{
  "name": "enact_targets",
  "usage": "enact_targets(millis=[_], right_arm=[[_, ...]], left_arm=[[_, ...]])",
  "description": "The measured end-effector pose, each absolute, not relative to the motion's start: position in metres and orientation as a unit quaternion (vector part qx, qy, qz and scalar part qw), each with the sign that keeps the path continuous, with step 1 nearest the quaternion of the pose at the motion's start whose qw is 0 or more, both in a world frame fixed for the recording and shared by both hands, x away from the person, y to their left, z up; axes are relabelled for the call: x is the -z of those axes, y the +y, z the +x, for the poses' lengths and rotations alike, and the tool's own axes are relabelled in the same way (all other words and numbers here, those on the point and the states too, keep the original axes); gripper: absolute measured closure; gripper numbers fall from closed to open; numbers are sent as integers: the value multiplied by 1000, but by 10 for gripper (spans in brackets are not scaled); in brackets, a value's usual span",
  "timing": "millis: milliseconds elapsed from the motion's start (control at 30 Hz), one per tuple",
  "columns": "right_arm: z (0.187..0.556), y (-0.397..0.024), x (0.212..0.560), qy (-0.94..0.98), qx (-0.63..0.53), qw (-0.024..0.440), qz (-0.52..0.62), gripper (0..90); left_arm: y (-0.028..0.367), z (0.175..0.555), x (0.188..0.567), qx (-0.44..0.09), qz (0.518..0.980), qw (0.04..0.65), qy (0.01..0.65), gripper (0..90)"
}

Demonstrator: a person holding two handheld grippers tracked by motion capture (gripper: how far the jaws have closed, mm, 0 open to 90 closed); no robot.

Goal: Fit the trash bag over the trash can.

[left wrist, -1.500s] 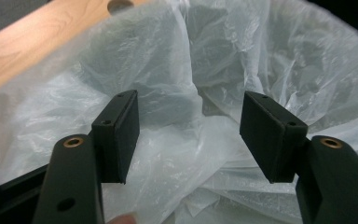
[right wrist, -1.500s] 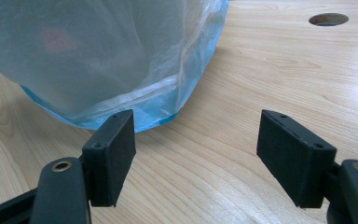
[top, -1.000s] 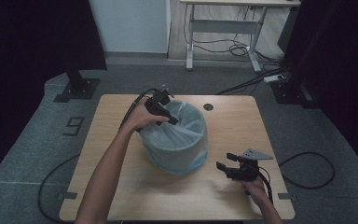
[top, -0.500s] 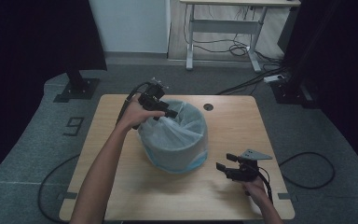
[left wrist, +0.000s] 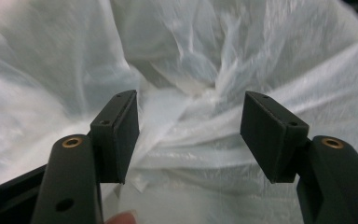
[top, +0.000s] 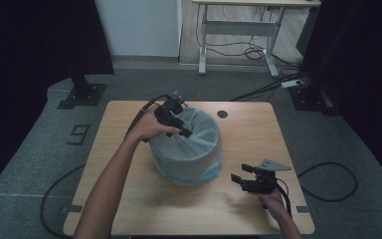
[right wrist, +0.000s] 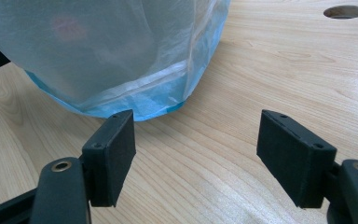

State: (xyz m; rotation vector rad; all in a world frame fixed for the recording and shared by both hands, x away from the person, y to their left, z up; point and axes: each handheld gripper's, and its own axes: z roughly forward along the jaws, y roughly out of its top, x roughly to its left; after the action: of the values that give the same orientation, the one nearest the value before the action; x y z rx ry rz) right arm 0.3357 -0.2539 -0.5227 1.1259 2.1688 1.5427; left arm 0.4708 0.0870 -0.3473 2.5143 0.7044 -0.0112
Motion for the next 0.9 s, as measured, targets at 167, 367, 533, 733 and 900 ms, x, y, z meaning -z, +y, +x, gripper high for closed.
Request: enact_targets(millis=[167, 367, 533, 733, 900], right_arm=[[335, -252, 522, 746, -530, 125, 383, 273], [335, -249, 523, 749, -528, 124, 381, 273], [335, -250, 522, 746, -535, 114, 381, 273], [335, -252, 521, 741, -542, 108, 382, 273], [335, -254, 521, 741, -542, 109, 382, 273]], left_arm=[[86, 468, 357, 13, 936, 241, 256, 373], [75, 470, 369, 11, 950, 188, 250, 377], [67, 472, 375, 7, 953, 169, 252, 377], [62, 473, 377, 6, 955, 149, 257, 378], [65, 469, 370, 9, 953, 174, 247, 370]])
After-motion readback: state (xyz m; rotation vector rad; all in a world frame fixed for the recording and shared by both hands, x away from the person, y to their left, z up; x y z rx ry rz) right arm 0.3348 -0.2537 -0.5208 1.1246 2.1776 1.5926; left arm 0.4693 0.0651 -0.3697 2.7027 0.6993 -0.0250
